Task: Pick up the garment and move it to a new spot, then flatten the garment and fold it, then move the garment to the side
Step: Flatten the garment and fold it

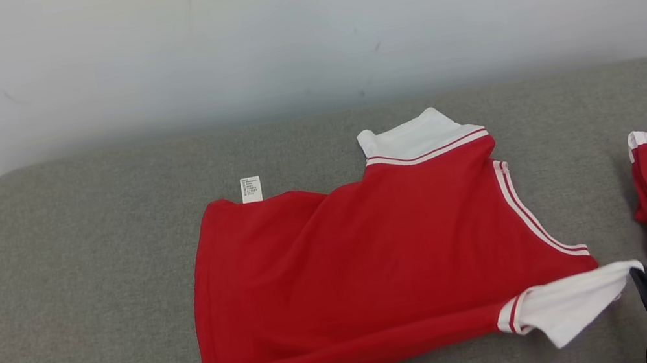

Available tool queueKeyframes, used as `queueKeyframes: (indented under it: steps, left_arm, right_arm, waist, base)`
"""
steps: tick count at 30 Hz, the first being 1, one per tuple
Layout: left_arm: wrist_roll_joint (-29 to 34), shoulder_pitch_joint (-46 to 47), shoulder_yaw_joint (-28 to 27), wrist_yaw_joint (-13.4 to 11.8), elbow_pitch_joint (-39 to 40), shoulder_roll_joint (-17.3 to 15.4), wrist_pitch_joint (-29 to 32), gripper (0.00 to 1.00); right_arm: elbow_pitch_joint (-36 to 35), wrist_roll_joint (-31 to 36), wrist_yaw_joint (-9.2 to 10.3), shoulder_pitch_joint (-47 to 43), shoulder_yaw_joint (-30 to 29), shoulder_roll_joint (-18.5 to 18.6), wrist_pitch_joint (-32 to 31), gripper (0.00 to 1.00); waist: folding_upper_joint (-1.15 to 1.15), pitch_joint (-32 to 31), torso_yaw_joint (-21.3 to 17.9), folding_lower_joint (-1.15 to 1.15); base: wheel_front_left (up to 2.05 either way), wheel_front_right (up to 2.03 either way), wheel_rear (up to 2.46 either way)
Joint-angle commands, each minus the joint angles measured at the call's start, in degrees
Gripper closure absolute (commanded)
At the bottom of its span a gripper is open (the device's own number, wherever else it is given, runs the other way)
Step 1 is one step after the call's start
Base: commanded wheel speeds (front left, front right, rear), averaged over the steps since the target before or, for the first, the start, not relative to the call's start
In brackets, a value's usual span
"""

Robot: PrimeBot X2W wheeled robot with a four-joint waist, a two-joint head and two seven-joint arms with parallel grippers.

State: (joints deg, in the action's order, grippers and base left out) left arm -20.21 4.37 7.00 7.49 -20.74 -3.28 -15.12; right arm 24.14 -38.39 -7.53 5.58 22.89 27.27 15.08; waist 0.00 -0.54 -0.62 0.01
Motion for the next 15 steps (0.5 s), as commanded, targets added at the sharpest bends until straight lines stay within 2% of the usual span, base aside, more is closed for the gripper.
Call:
queueKeyframes:
  steps: [1,7,15]
  left_arm:
    - [0.34,1.46,0.29,-0.02,0.03,-0.56,-0.09,1.00]
    - [0.30,6.11,1.19,-0.02,-1.27,-0.72,-0.09,1.00]
    - [0.65,13.84,2.42,-0.02,-4.96,-0.36,-0.08,1.00]
  right_arm:
    - [0.31,1.47,0.08,1.34,-0.91,-0.37,-0.01,1.00]
    - [3.21,4.88,0.08,7.44,-2.95,-1.87,0.00,1.00]
    - [8.82,7.59,0.08,15.80,-1.92,-2.87,0.00,1.00]
  waist:
    - [0.00,1.11,0.53,-0.01]
    - [0.00,4.49,1.09,-0.01]
    - [0.00,9.95,2.44,-0.01]
  base:
    - [0.00,0.00,0.00]
    - [0.00,0.00,0.00]
    - [0.00,0.00,0.00]
